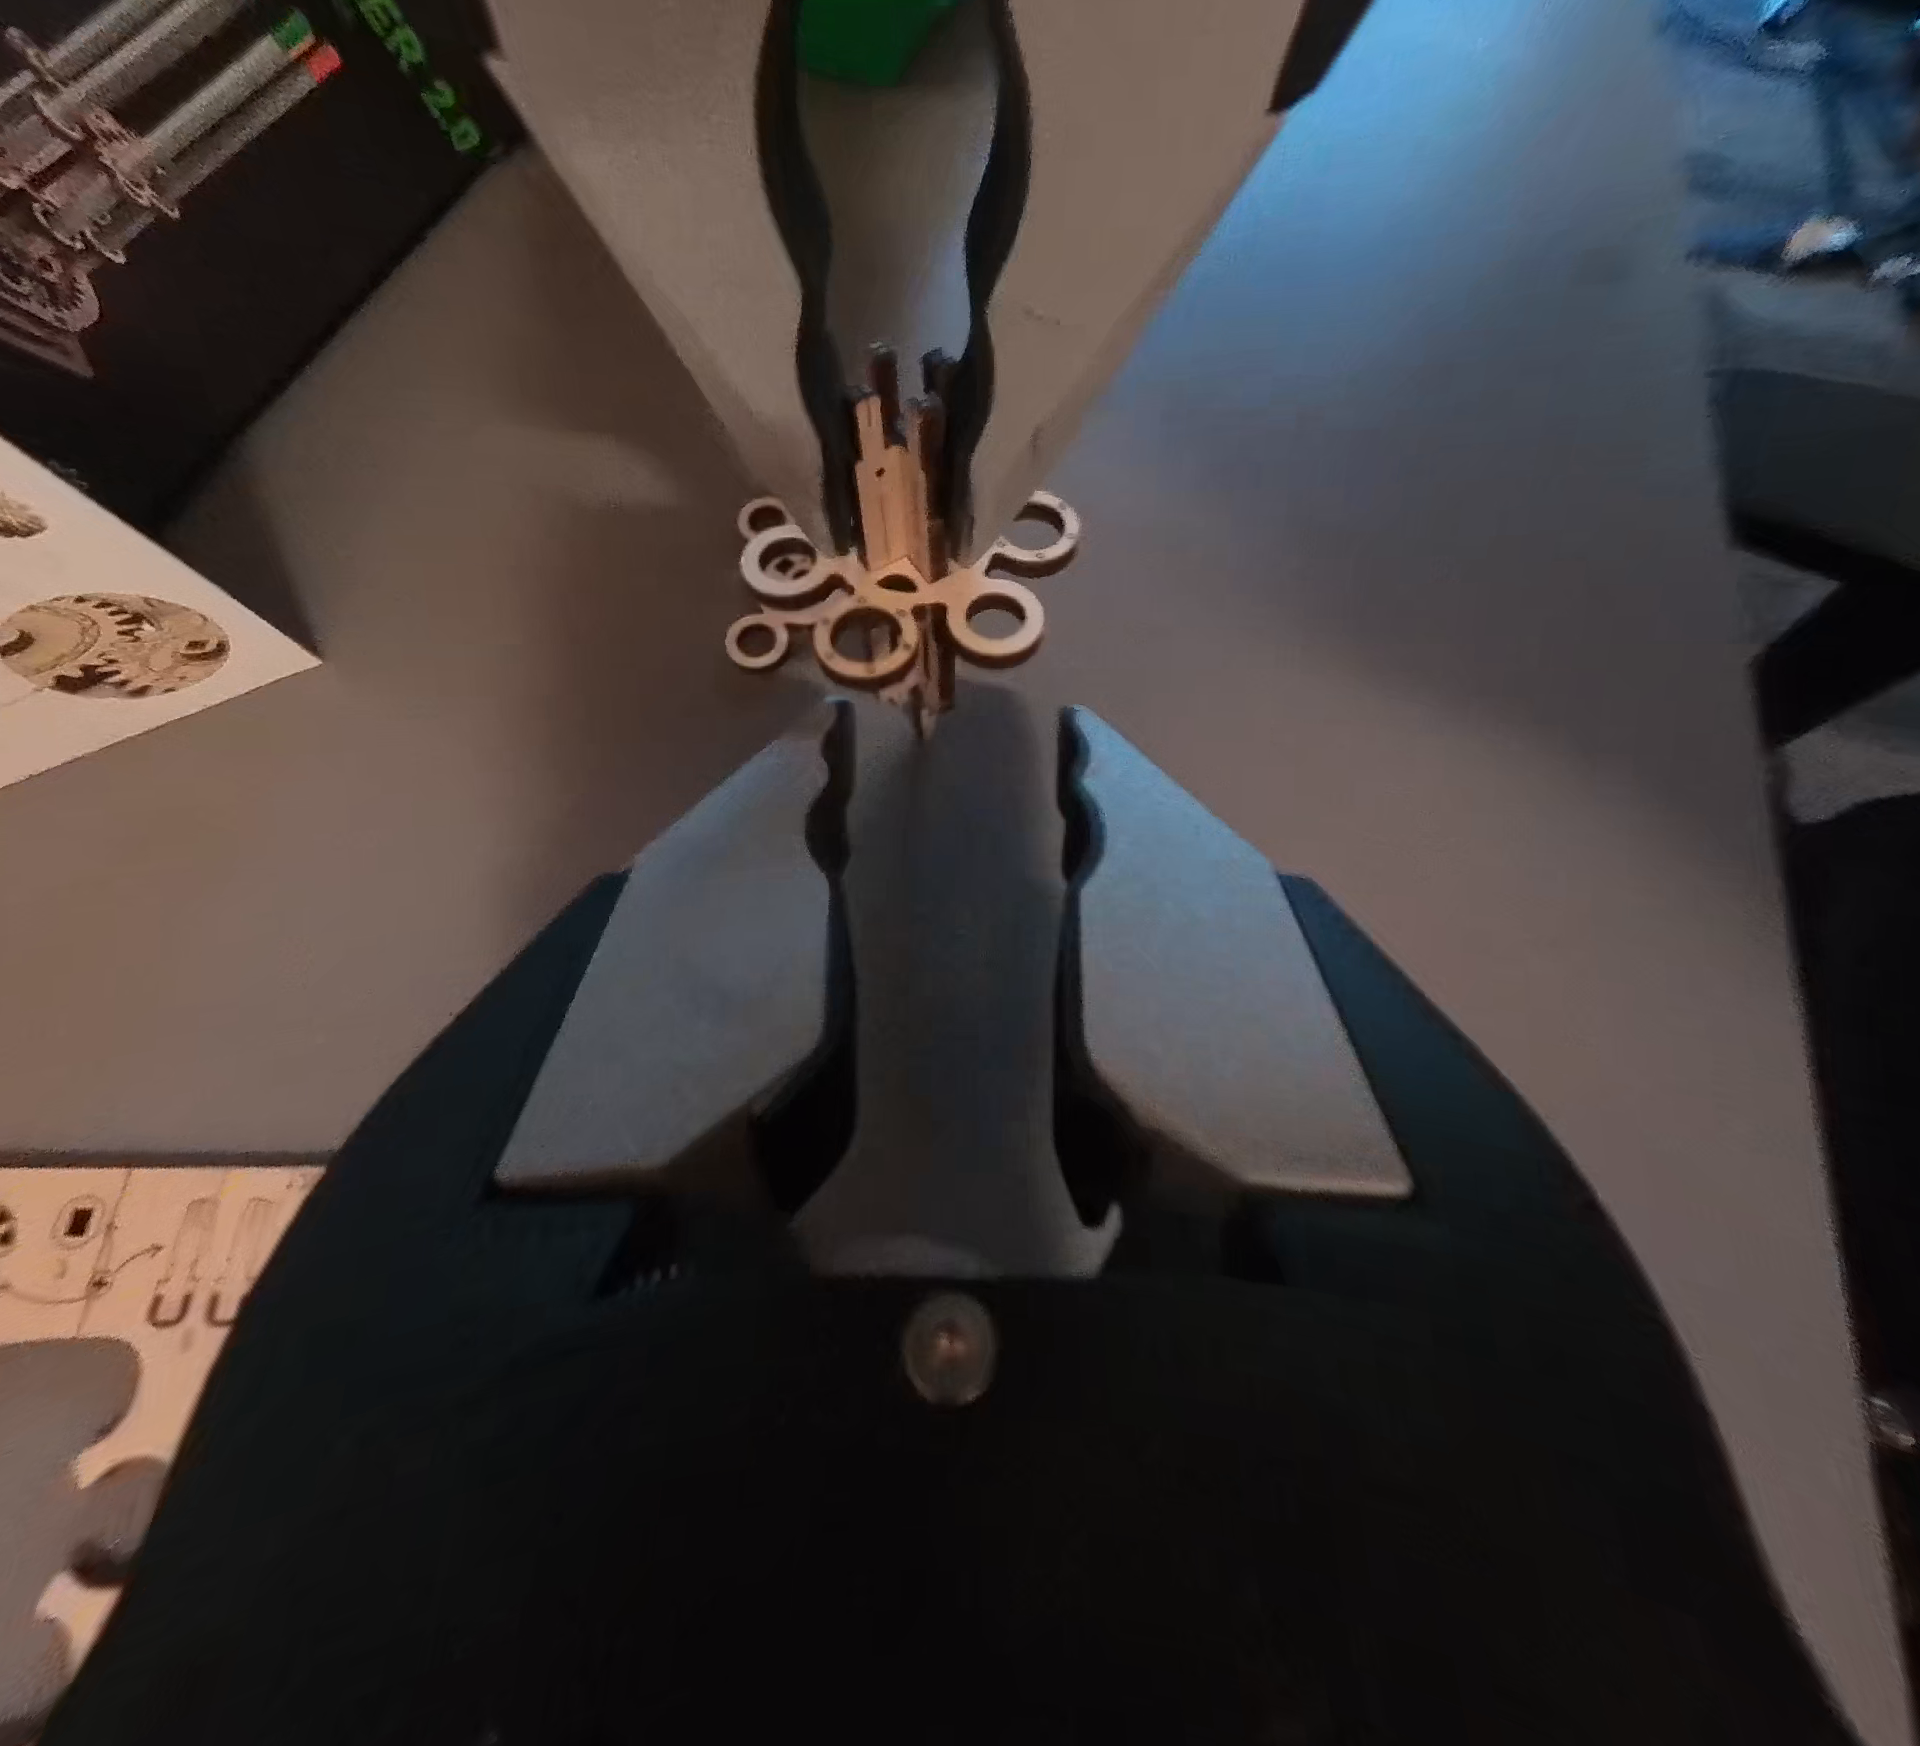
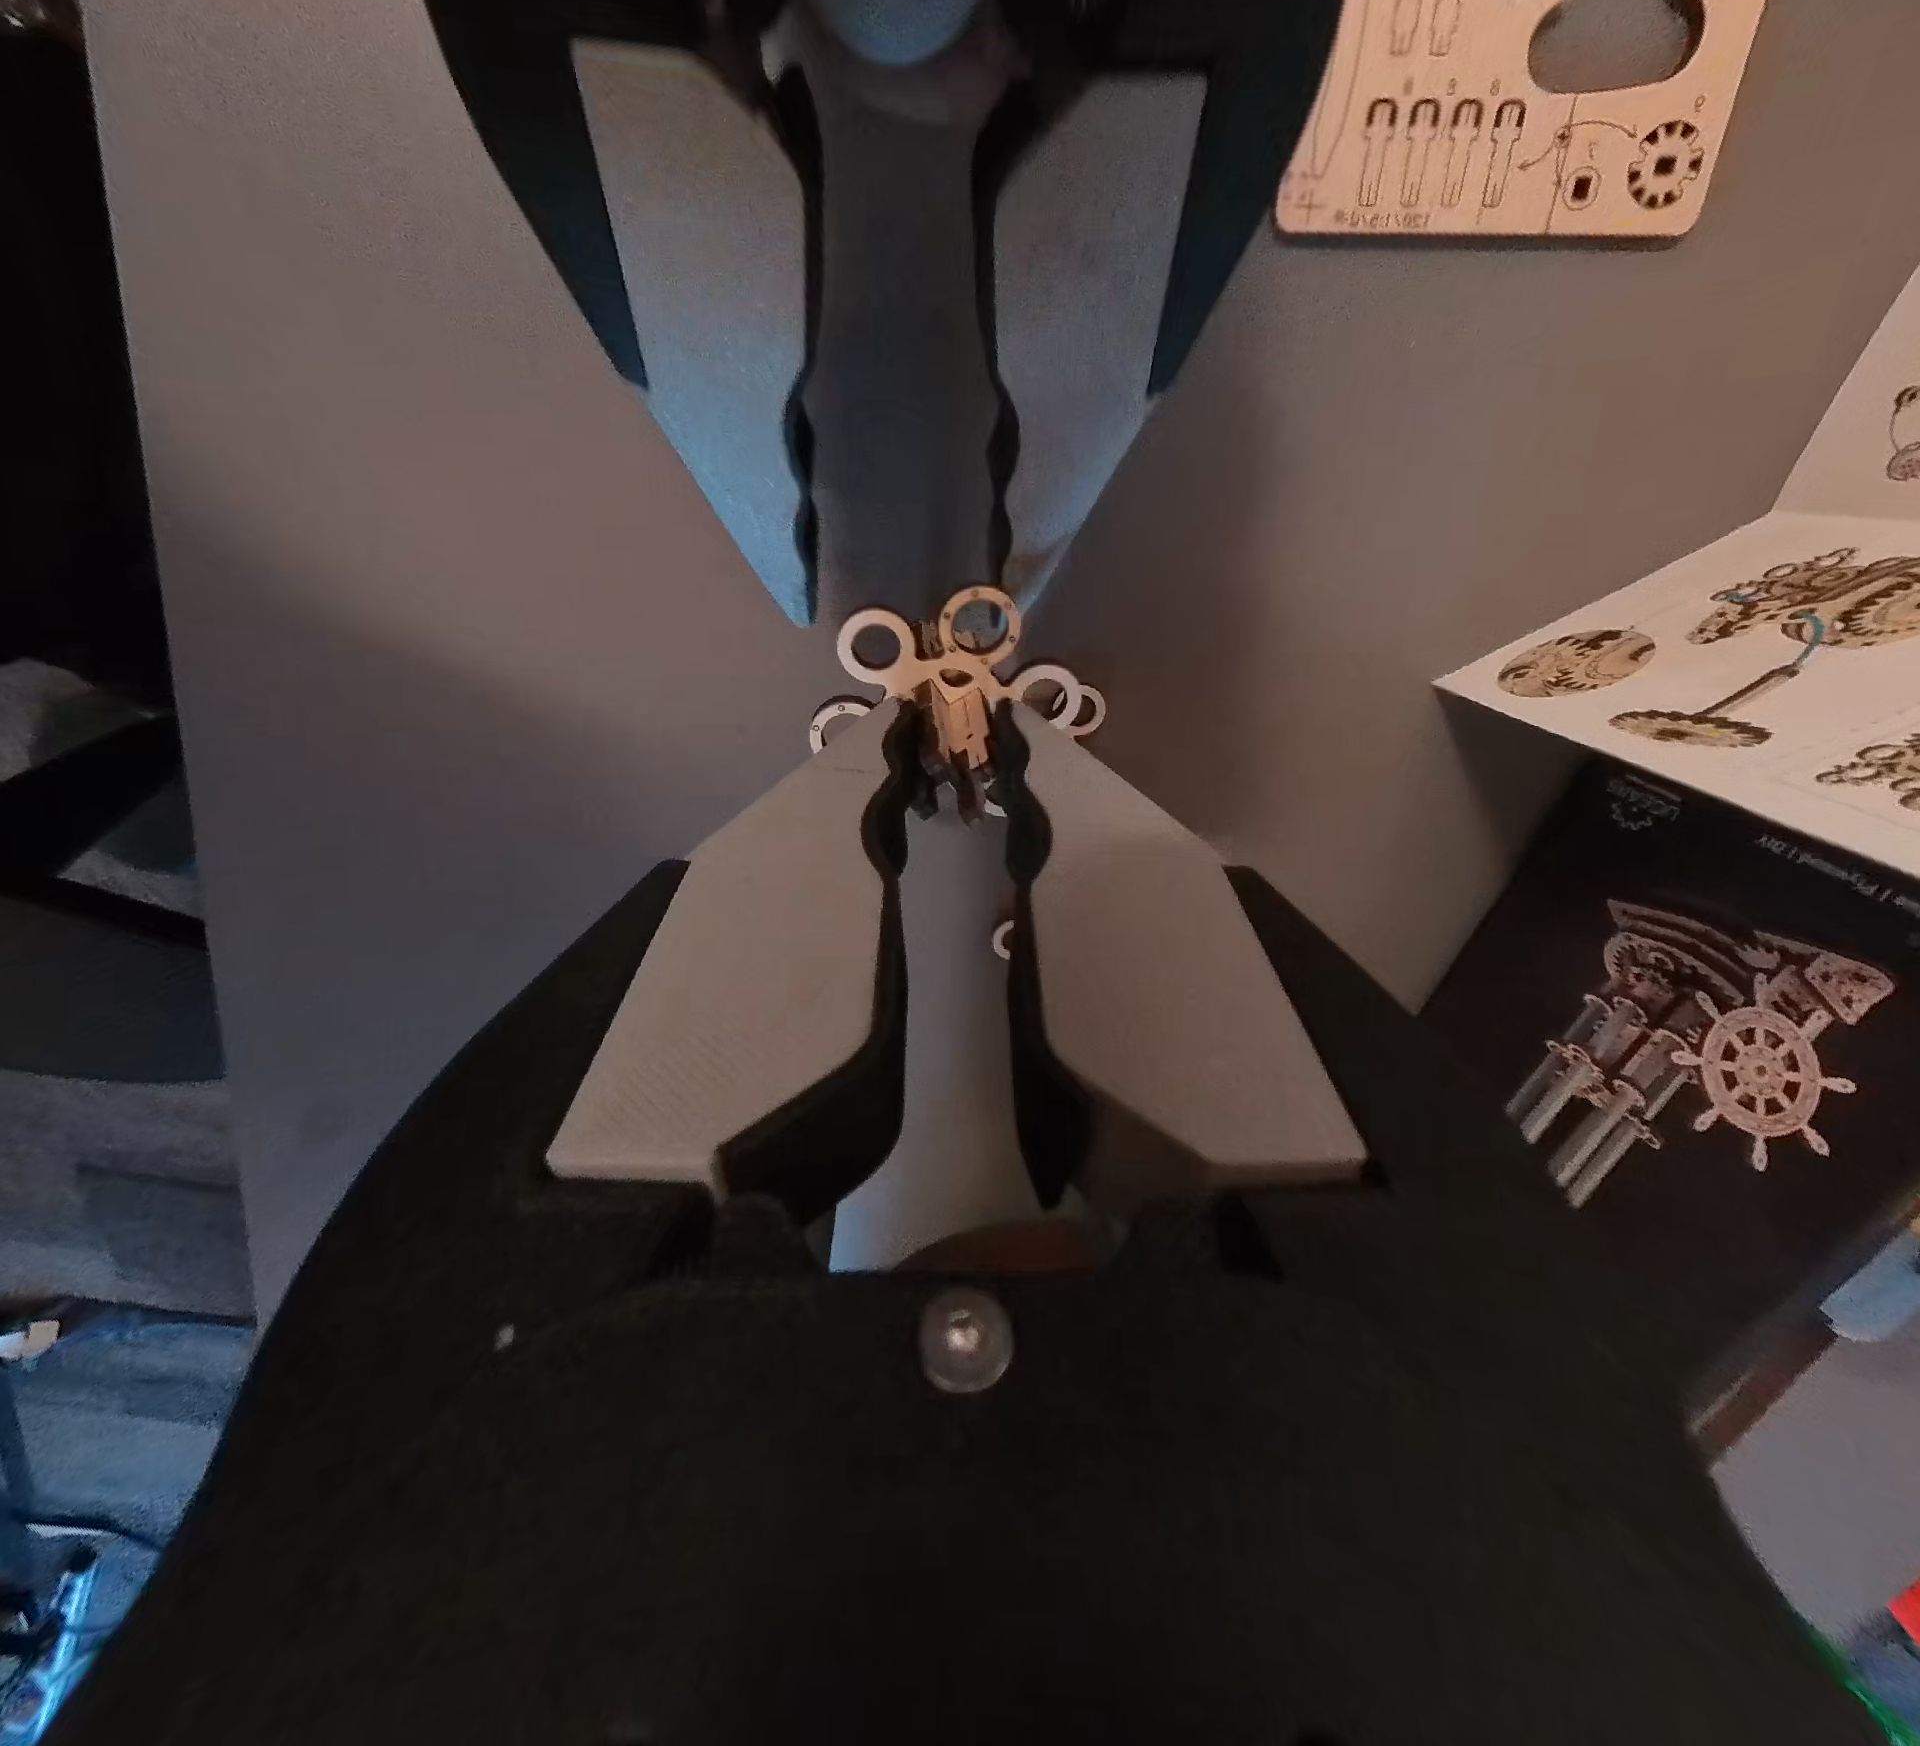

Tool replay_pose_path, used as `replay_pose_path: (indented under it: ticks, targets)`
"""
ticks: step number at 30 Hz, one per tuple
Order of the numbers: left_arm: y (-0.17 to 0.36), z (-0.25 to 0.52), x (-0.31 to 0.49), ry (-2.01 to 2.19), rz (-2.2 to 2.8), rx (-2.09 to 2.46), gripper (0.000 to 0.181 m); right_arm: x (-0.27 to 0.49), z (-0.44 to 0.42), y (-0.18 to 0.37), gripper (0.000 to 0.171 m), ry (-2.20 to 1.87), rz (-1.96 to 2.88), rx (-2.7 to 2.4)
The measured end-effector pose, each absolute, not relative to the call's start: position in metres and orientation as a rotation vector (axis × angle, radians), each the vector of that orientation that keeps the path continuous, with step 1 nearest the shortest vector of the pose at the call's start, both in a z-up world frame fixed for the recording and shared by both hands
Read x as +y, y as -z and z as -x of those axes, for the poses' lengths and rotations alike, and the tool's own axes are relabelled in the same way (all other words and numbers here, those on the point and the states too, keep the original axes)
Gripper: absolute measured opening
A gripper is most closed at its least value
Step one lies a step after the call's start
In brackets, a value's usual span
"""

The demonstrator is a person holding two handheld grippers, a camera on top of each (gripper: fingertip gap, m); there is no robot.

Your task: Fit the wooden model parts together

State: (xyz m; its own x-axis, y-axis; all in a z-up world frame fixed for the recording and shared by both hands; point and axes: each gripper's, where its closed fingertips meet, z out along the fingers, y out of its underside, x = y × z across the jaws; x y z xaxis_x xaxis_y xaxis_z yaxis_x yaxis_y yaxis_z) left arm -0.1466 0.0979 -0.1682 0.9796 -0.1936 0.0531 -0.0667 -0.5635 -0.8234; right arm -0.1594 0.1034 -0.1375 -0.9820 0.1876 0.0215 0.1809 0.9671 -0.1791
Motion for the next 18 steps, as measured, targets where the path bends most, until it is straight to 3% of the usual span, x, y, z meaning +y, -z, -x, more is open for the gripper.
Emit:
replay_pose_path:
  ticks: [3, 8, 18]
  targets:
    - [0.165, 0.149, 0.098, 0.21, 2.153, 0.138, 0.036, 0.106, 0.162, 0.137, 0.011, -0.356, 0.327, -3.097]
    - [0.169, 0.151, 0.114, 0.18, 2.178, 0.129, 0.018, 0.105, 0.164, 0.137, 0.011, -0.472, 0.346, -3.127]
    - [0.173, 0.151, 0.114, 0.231, 2.204, 0.112, 0.015, 0.119, 0.162, 0.148, 0.011, -0.593, 0.419, -3.164]
